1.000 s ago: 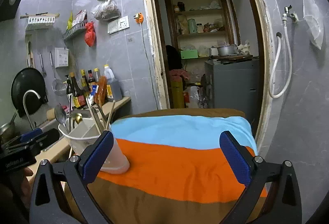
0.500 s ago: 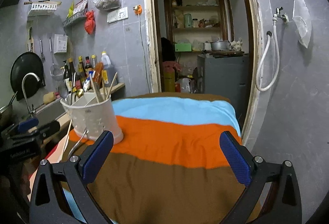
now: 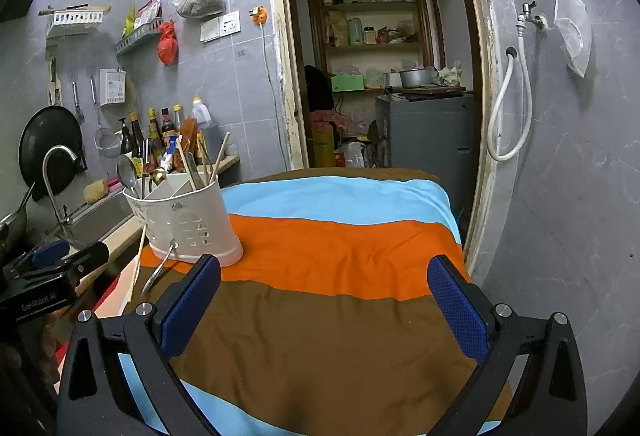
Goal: Organize utensils
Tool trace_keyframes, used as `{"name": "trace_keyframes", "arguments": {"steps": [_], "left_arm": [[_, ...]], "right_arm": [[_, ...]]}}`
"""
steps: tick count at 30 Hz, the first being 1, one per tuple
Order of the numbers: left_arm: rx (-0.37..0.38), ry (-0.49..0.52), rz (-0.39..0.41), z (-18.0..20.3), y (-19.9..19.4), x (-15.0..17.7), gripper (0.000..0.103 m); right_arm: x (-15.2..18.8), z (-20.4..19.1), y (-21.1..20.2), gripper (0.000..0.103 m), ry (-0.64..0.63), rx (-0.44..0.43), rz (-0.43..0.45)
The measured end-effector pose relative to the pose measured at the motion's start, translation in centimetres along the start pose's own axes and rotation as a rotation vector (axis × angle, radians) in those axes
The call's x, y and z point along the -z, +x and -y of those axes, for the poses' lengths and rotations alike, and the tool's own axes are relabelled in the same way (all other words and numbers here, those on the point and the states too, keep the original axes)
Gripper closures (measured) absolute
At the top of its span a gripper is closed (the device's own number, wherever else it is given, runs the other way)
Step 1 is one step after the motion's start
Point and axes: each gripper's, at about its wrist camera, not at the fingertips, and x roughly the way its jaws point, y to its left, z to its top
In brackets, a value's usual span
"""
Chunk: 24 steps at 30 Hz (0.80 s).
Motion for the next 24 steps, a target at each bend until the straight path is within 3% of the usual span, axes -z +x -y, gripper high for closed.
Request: {"name": "trace_keyframes", "arguments": {"steps": [24], "left_arm": [[-0.009, -0.001, 0.018, 0.0, -1.3, 0.1, 0.002]], "right_arm": [[0.1, -0.7, -0.3, 0.001, -0.003, -0.013, 0.000]]}}
